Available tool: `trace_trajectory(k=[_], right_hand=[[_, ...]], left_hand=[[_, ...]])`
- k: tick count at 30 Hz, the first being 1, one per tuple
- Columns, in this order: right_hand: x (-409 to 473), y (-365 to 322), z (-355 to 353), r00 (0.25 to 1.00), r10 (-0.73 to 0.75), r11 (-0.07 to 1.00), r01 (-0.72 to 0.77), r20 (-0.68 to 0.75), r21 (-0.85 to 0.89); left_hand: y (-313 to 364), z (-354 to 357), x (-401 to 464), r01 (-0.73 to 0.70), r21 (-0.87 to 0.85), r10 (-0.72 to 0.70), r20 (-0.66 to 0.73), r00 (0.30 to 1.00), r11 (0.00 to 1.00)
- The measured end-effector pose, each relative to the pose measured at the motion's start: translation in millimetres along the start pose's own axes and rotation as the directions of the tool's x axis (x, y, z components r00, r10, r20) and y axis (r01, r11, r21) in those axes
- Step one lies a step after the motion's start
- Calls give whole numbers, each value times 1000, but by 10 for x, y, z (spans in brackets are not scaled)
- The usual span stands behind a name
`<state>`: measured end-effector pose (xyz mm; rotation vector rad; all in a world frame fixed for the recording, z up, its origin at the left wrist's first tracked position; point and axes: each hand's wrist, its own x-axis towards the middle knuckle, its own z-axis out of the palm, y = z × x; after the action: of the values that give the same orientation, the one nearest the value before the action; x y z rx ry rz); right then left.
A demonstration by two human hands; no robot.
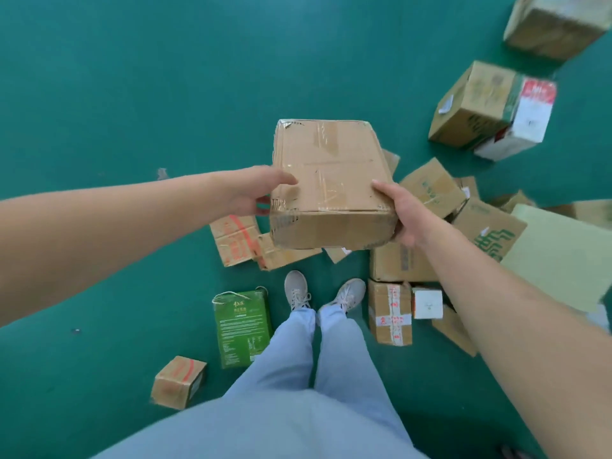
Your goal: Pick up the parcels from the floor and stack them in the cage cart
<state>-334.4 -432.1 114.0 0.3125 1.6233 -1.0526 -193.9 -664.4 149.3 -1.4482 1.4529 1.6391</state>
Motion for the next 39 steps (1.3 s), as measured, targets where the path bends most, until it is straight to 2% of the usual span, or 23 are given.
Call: trace_trajectory(k=[3,7,11,18,23,27,32,39], right_hand=[[-514,-362,282,997,-19,1000,20,78,-9],[-998,-591,604,987,19,999,-12,158,-45],[-1400,-673,905,955,77,986,-30,285,-166],[-1927,-538,1295,876,155,889,79,458,-451],[-2167,-182,1602,800,254,754,189,544,-629],[-2356,186,1797,774,336,634,235,536,-736],[-2652,716,1954,761,422,465,285,492,-839],[-3109,1511,1910,740,496,283,357,454,-890]], left_hand=[[-127,-318,-696,-34,-128,30,-34,999,991],[-436,-565,-1345,2,-308,-18,-49,999,951],[-946,-548,-1942,-19,-484,-21,-78,997,875],[-1978,-201,-2733,-119,-708,-24,-189,982,696],[-2696,299,-3209,-211,-819,-73,-293,953,533],[-3222,783,-3440,-246,-890,-150,-323,934,384],[-3835,1370,-3657,-268,-951,-221,-298,929,155],[-4478,2220,-3981,-312,-948,-323,-277,905,-59]])
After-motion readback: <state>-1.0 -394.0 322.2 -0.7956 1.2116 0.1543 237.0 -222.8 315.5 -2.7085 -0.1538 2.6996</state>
